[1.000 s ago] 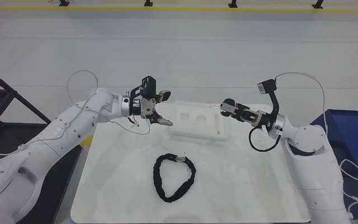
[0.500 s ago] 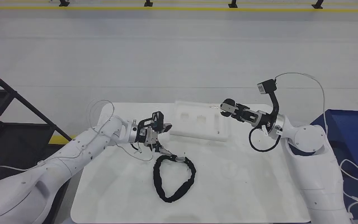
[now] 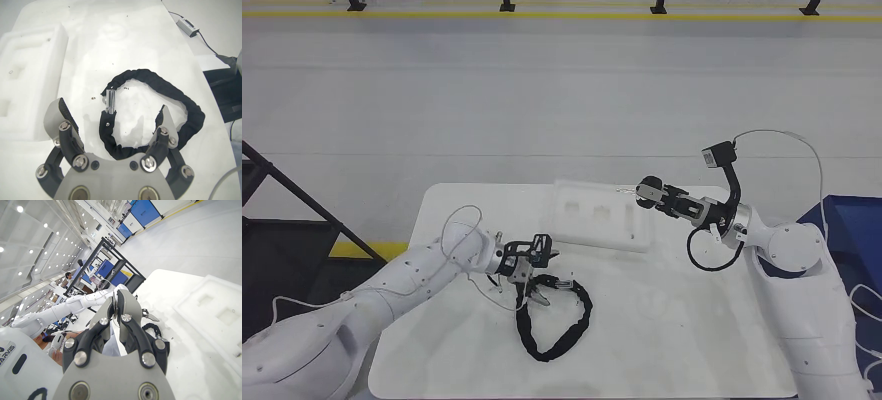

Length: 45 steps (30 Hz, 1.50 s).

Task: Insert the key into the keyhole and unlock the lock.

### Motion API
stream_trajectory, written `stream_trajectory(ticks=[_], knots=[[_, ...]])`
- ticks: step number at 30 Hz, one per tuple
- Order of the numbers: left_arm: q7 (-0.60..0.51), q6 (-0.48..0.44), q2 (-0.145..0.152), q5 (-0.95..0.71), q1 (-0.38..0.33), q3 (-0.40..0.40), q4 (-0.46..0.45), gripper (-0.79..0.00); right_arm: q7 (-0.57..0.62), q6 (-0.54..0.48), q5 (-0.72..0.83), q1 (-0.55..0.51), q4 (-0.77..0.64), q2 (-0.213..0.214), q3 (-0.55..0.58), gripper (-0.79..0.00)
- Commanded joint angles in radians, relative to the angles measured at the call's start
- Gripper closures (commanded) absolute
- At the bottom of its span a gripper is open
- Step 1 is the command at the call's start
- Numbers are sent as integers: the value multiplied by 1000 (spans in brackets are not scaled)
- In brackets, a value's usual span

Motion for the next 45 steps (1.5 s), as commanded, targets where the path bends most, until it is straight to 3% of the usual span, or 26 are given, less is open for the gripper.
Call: stream_trajectory(ticks=[1, 11, 22, 27, 32, 33, 35, 36, 45], knots=[[11, 15, -14, 12, 7, -1, 26, -785, 0, 0, 0, 0, 0, 0, 0, 0], [-10, 41, -84, 65, 25, 2, 114, -785, 0, 0, 0, 0, 0, 0, 0, 0], [13, 96, -133, 117, 39, -12, 170, -785, 0, 0, 0, 0, 0, 0, 0, 0], [19, 112, -148, 137, 43, -20, 184, -499, 0, 0, 0, 0, 0, 0, 0, 0], [20, 116, -161, 171, 47, -21, 191, -351, 0, 0, 0, 0, 0, 0, 0, 0], [21, 116, -163, 173, 47, -23, 194, -289, 0, 0, 0, 0, 0, 0, 0, 0], [19, 114, -168, 182, 47, -25, 199, -65, 0, 0, 0, 0, 0, 0, 0, 0], [18, 113, -170, 185, 48, -26, 202, 0, 0, 0, 0, 0, 0, 0, 0, 0], [32, 92, -183, 186, 40, -53, 228, 0, 0, 0, 0, 0, 0, 0, 0, 0]])
